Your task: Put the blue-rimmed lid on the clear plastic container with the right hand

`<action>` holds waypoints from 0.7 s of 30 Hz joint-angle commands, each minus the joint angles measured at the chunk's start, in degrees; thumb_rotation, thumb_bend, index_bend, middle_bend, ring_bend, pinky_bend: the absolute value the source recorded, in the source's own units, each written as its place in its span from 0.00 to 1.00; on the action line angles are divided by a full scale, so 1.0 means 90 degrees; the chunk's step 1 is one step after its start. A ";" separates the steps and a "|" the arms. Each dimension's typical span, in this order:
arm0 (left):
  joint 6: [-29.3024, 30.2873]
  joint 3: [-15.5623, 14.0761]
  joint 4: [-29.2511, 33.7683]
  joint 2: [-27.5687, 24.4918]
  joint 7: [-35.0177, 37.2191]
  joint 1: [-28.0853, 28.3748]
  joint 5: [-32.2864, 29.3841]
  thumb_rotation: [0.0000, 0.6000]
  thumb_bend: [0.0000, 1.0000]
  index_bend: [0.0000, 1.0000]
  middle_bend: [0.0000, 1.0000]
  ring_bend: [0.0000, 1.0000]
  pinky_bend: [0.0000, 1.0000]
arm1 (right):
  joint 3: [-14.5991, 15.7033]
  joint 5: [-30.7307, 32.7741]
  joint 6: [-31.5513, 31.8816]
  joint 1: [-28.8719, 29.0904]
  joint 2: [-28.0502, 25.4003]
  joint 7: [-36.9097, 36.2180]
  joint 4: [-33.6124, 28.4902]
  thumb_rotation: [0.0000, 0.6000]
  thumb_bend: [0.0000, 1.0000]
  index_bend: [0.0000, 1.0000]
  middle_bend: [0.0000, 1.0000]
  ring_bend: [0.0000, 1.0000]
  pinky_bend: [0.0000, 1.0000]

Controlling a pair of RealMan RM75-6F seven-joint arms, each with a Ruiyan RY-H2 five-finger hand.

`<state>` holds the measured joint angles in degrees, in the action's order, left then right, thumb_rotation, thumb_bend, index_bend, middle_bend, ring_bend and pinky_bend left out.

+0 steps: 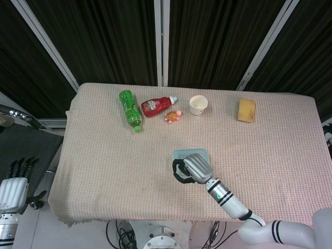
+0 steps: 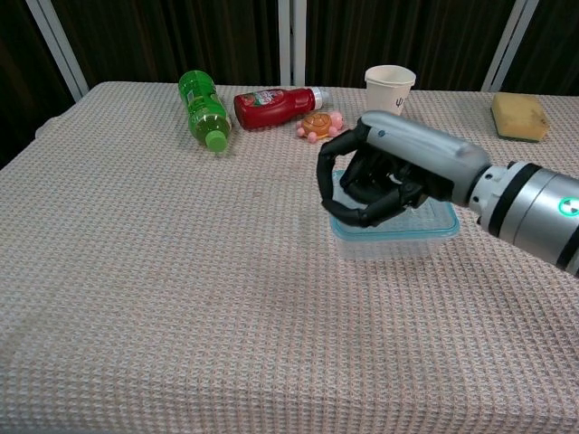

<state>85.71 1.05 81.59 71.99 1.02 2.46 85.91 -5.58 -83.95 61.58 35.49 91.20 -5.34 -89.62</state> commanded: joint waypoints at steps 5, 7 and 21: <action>-0.0044 0.0017 -0.0012 0.0013 0.0011 0.0066 0.0043 1.00 0.00 0.12 0.08 0.00 0.00 | -0.0016 0.0461 0.1514 -0.1131 -0.1208 0.2082 -0.0572 1.00 0.20 0.48 0.49 0.34 0.41; -0.0037 0.0019 -0.0005 0.0006 -0.0007 0.0081 0.0068 1.00 0.00 0.12 0.08 0.00 0.00 | 0.0003 0.0558 0.1821 -0.1378 -0.1437 0.2326 -0.0634 1.00 0.16 0.38 0.40 0.24 0.32; 0.0030 0.0020 0.0247 -0.0064 -0.0227 0.0076 0.0081 1.00 0.00 0.12 0.08 0.00 0.00 | 0.0512 0.0371 0.2678 -0.2605 -0.2707 0.1640 -0.1024 1.00 0.11 0.01 0.10 0.00 0.00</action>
<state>85.94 1.25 83.69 71.46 -0.89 3.15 86.61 -1.45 -79.88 84.82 12.92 67.20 10.31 -99.04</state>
